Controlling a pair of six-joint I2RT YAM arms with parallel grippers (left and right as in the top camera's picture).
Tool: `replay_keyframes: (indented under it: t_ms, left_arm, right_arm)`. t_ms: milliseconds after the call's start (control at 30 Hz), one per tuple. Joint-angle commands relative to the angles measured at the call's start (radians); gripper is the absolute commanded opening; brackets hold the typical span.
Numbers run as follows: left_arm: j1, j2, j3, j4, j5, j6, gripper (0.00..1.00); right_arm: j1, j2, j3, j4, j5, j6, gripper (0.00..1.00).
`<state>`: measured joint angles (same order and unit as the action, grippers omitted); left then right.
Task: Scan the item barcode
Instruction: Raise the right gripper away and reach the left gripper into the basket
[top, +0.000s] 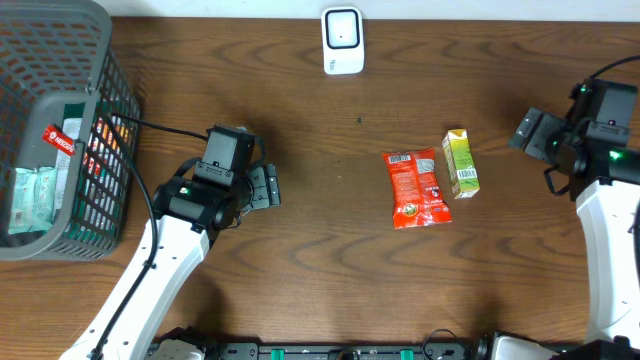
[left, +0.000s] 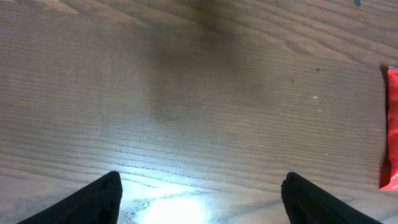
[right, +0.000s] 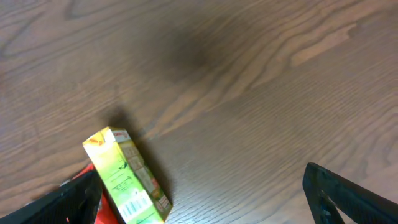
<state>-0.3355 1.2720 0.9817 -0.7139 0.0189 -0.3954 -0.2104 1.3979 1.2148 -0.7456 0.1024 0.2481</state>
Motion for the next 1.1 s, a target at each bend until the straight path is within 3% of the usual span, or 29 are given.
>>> replay_keyframes:
  t_ms: [0, 67, 100, 133, 167, 300, 467, 600, 733, 900, 1067]
  left_arm:
    - [0.005, 0.003, 0.003, 0.019, -0.008, -0.002, 0.83]
    - [0.005, 0.003, 0.003, 0.027, -0.005, -0.002, 0.83]
    - [0.005, 0.003, 0.003, 0.035, 0.004, -0.002, 0.75]
    - [0.005, 0.003, 0.003, 0.039, 0.024, -0.002, 0.54]
    - [0.005, 0.002, 0.006, 0.049, 0.064, -0.006, 0.4]
    - [0.005, 0.002, 0.15, -0.032, 0.064, -0.035, 0.33]
    - [0.039, 0.008, 0.529, -0.24, -0.031, -0.023, 0.33]
    - [0.229, 0.027, 0.883, -0.325, -0.036, -0.024, 0.34]
    - [0.416, 0.026, 0.933, -0.281, -0.123, -0.024, 0.5]
    - [0.611, 0.068, 0.932, -0.265, -0.224, -0.024, 0.56]
    - [0.734, 0.169, 0.932, -0.273, -0.221, -0.036, 0.57]
  right_arm:
    - [-0.005, 0.001, 0.0, -0.004, -0.003, -0.003, 0.99]
    - [-0.005, 0.001, 0.0, -0.004, -0.003, -0.003, 0.99]
    - [-0.005, 0.001, 0.0, -0.004, -0.003, -0.003, 0.99]
    - [-0.005, 0.001, 0.0, -0.004, -0.002, -0.003, 0.99]
    - [-0.005, 0.001, 0.0, -0.004, -0.003, -0.003, 0.99]
    - [-0.005, 0.001, 0.0, -0.004, -0.003, -0.003, 0.99]
    - [-0.005, 0.001, 0.0, -0.004, -0.003, -0.002, 0.99]
    - [-0.005, 0.001, 0.0, -0.004, -0.003, -0.003, 0.99]
    - [-0.005, 0.001, 0.0, -0.004, -0.003, -0.003, 0.99]
    - [-0.005, 0.001, 0.0, -0.004, -0.002, -0.003, 0.99]
    - [-0.005, 0.001, 0.0, -0.004, -0.003, -0.003, 0.99]
